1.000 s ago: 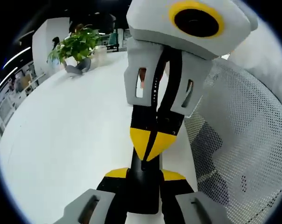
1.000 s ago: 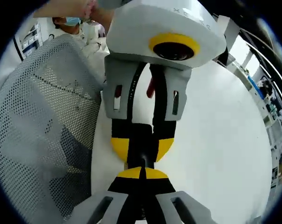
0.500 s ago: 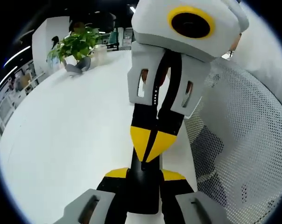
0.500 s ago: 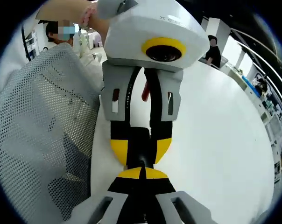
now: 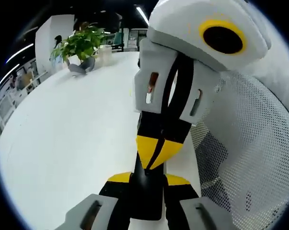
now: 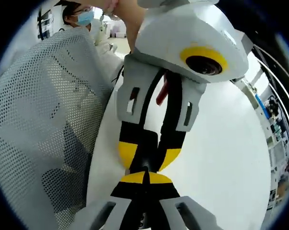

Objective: Press the specified remote control buttons in sequence, fully releasing each button before pressing the next.

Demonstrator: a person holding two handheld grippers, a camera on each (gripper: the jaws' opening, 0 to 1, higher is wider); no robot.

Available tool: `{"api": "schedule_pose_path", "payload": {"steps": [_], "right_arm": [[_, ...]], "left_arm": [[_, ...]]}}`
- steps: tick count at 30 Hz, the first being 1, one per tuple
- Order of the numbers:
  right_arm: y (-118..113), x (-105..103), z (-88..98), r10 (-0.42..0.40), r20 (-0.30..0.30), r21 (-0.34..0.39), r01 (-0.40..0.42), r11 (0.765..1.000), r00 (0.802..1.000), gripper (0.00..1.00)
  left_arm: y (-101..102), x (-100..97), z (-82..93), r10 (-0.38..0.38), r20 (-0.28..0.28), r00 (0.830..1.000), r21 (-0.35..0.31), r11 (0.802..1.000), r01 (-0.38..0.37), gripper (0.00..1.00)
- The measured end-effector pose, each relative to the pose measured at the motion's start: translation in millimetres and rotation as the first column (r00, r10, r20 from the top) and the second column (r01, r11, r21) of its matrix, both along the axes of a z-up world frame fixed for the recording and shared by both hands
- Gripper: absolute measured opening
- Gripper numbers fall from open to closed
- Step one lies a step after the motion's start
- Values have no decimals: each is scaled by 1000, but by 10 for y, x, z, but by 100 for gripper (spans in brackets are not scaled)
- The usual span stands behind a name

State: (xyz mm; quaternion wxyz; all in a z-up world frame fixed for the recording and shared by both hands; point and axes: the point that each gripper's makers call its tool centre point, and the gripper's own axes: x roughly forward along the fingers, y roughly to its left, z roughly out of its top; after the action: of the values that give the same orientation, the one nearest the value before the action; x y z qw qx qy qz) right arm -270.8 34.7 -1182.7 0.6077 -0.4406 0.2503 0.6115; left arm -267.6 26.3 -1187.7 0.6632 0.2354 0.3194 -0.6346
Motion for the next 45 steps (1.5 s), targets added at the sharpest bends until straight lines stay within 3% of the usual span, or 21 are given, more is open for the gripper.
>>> {"api": "schedule_pose_path", "payload": {"steps": [6, 10, 18, 22, 26, 31, 34, 37, 40, 42, 45], "right_arm": [[17, 24, 26, -123, -134, 86, 135, 987, 983, 0], [26, 29, 11, -91, -112, 61, 98, 993, 990, 0], [34, 20, 0, -21, -125, 59, 29, 998, 992, 0], [46, 5, -4, 48, -85, 19, -46, 999, 995, 0], [73, 25, -14, 21, -112, -2, -22, 1000, 993, 0], [81, 21, -25, 32, -93, 9, -32, 999, 995, 0], [90, 33, -20, -55, -126, 61, 63, 996, 991, 0], [78, 35, -15, -81, -138, 93, 94, 991, 987, 0], [67, 47, -8, -126, -176, 127, 149, 981, 976, 0], [50, 22, -5, -173, -232, 137, 208, 968, 957, 0], [12, -7, 1, -187, -259, 135, 227, 965, 948, 8]], "left_arm": [[-4, -2, 3, 8, -8, 1000, -9, 1000, -8, 24], [-6, 0, 4, 9, -12, 1000, -12, 1000, -9, 24], [-8, -5, 4, 2, -9, 1000, -13, 1000, -2, 24], [-9, -5, -3, -14, -5, 1000, 3, 1000, 14, 24], [-4, -3, -6, -31, -13, 999, 18, 999, 31, 24], [-2, -9, -9, -40, -10, 999, 31, 999, 40, 24], [-13, -9, -6, -49, -9, 999, 49, 998, 49, 24], [-13, -14, -10, -52, 0, 999, 64, 997, 52, 24], [-11, -6, -11, -43, 1, 999, 67, 997, 43, 24], [-13, -4, -8, -34, 0, 999, 67, 997, 34, 24], [-18, -7, -7, -36, 6, 999, 73, 997, 35, 24]]}}
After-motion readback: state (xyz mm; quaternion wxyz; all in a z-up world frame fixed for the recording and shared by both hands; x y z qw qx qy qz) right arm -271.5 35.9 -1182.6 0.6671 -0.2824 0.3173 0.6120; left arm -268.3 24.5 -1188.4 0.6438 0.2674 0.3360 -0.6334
